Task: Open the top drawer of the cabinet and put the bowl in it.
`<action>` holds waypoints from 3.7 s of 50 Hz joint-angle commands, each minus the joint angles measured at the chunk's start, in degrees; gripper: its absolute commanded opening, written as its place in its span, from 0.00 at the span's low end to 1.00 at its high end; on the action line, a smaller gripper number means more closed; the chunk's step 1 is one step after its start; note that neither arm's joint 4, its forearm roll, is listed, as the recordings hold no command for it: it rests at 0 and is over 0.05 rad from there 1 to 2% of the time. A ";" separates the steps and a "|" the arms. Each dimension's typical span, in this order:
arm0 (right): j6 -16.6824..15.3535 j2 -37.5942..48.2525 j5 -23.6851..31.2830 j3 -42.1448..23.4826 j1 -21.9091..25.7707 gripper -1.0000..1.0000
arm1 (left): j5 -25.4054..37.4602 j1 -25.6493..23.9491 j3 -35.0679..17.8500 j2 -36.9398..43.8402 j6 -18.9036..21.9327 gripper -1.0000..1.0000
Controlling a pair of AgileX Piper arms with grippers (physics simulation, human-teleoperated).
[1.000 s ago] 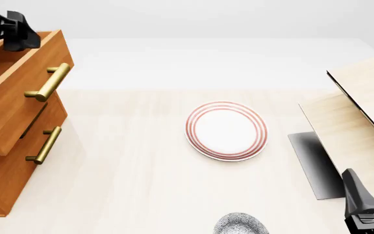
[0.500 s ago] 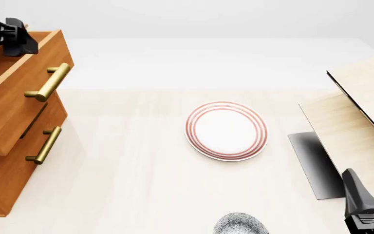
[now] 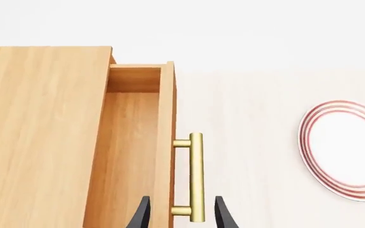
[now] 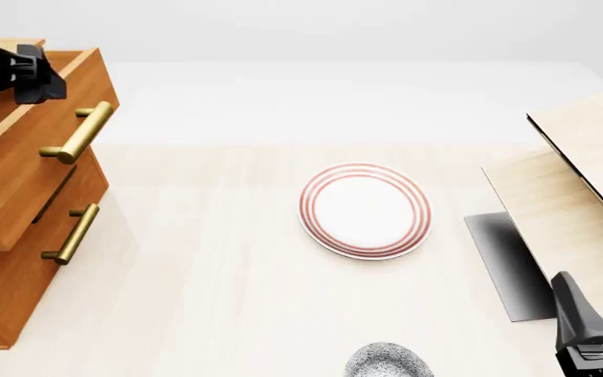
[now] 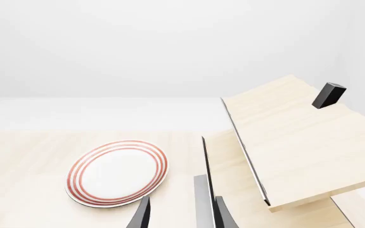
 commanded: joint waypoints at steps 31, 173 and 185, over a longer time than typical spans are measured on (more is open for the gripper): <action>-0.01 -0.09 0.01 0.02 -0.02 1.00 | -4.03 0.76 6.54 -0.39 -1.03 1.00; 0.01 -0.08 0.01 0.02 -0.02 1.00 | -5.99 -16.31 4.66 4.82 -1.47 1.00; 0.01 -0.09 0.02 0.02 -0.04 1.00 | -6.04 -18.39 4.11 5.50 -1.72 1.00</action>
